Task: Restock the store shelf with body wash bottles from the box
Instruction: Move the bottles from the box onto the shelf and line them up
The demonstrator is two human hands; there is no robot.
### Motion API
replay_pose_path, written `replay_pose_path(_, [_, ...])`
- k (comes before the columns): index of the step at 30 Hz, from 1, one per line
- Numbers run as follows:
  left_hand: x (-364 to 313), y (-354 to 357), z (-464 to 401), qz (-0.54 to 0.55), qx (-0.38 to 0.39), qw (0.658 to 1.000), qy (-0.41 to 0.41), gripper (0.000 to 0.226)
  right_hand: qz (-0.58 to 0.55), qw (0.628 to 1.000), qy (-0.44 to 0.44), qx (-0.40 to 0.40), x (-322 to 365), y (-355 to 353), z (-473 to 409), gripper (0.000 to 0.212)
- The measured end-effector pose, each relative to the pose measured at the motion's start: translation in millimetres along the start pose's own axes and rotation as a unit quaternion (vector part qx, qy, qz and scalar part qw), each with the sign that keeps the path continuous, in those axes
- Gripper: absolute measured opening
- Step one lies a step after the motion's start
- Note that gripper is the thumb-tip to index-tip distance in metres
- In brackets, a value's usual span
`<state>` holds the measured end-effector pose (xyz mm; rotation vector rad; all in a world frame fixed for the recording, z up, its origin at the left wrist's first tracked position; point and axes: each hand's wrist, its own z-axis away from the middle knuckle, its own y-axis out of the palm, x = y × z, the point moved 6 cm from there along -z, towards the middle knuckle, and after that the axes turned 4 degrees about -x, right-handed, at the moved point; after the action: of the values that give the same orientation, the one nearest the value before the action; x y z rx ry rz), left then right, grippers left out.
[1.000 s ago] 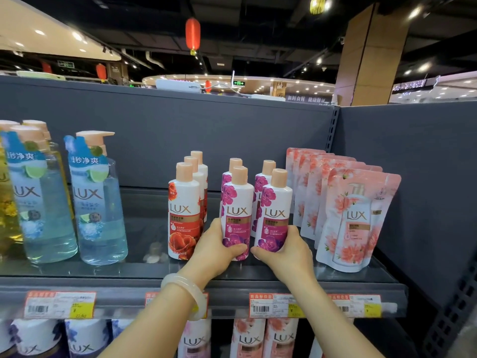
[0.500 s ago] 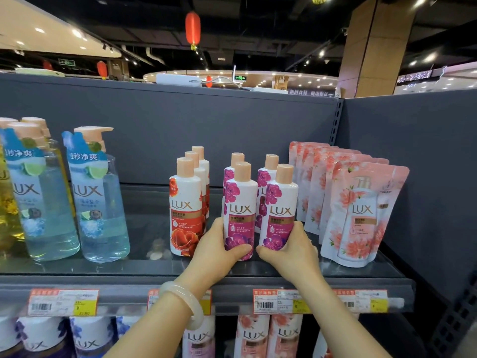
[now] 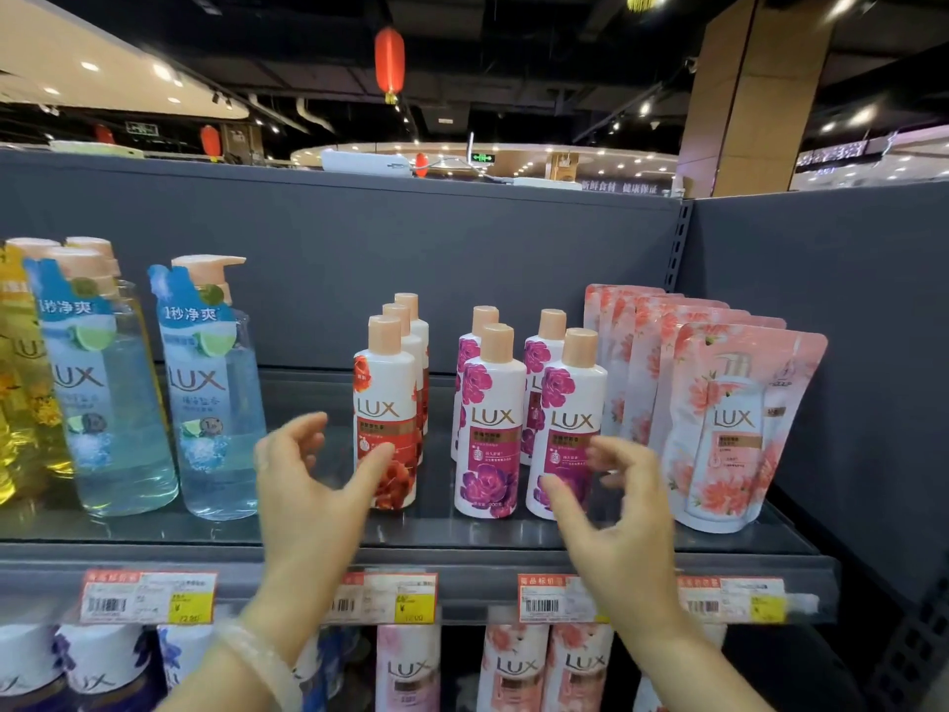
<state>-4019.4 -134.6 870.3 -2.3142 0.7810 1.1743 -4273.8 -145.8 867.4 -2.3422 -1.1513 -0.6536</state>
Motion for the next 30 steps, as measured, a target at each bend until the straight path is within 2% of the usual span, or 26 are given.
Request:
replay_pose_path(1, [10.4,5.7,-9.4,-0.020,0.042,0.998,-0.048,0.074,0.009,0.999,-0.025,0.025,7.2,10.8,7.1,0.038])
replay_pose_path(3, [16.3,22.9,-14.9,-0.048,0.139,0.985,-0.088,0.093,0.030,0.997,-0.036,0.057,12.1,32.1,18.7,0.042])
replay_pose_path(6, [15.6,40.4,-9.8,-0.046,0.202,0.975,-0.082,0.084,0.054,0.996,0.025,0.061,10.6,49.7,24.4,0.057])
replay_pose_path(10, [24.4,44.4,-12.7,-0.078,0.212,0.970,-0.087,0.067,0.118,0.987,0.061,0.093,17.3,65.2,23.8,0.072])
replay_pose_path(21, [24.4,39.8,-8.9,-0.059,0.217,0.972,-0.071,0.066,0.227,0.951,0.149,0.147,31.8,84.0,9.6,0.088])
replay_pose_path(30, [21.8,38.5,-11.0,-0.058,0.225,0.970,-0.076,0.067,0.287,0.936,0.158,0.126,32.2,92.4,4.8,0.082])
